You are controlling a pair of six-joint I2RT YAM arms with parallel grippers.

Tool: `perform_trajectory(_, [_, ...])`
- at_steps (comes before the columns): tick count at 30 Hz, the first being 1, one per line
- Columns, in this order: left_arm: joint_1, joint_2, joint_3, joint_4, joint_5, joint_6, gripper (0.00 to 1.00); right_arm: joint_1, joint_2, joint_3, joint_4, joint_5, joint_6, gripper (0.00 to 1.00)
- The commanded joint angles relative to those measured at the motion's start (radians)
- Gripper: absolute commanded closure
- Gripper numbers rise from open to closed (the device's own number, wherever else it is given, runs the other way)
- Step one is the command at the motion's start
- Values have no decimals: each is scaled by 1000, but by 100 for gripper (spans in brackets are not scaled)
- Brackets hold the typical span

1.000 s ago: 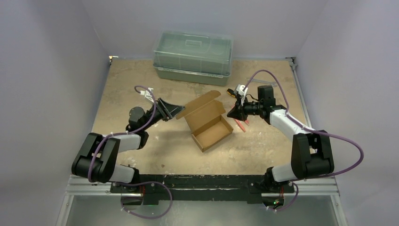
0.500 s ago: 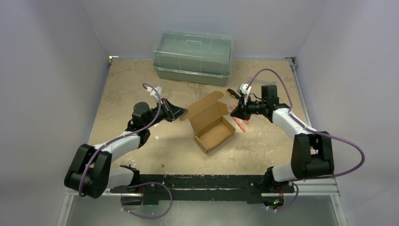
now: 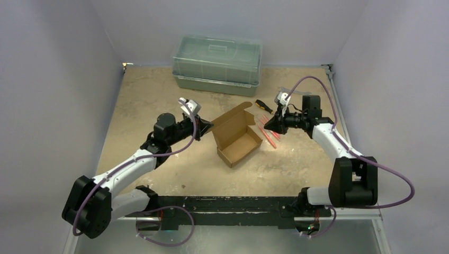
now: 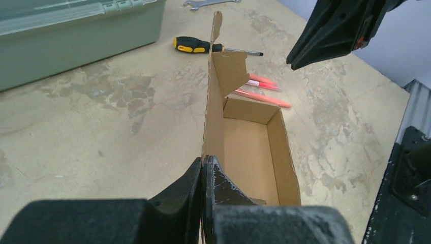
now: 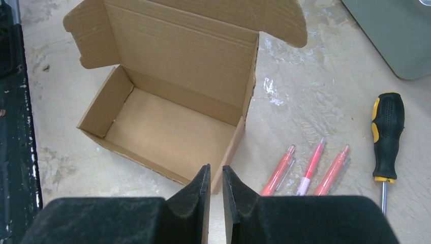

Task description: Fold the paper box

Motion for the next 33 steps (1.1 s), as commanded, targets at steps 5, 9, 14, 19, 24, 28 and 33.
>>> perform_trajectory(5, [-48, -89, 3, -7, -16, 240, 100, -13, -19, 15, 83, -44, 71, 84])
perform_trajectory(9, [-79, -114, -7, -5, -38, 292, 100, -13, -41, -45, 259, 17, 262, 91])
perform_trajectory(14, [-123, -126, -13, -19, -82, 327, 100, -11, -62, -124, 478, 52, 468, 97])
perform_trajectory(19, [-166, -114, -26, -11, -109, 365, 100, -10, -13, -169, 664, 65, 696, 97])
perform_trajectory(24, [-189, -99, -26, -7, -126, 406, 100, 11, 40, -177, 712, 64, 754, 97])
perform_trajectory(28, [-203, -89, -27, -5, -129, 419, 100, 44, 71, -172, 704, 58, 754, 97])
perform_trajectory(33, [-227, -81, -38, -2, -152, 428, 100, 51, 103, -161, 688, 56, 759, 99])
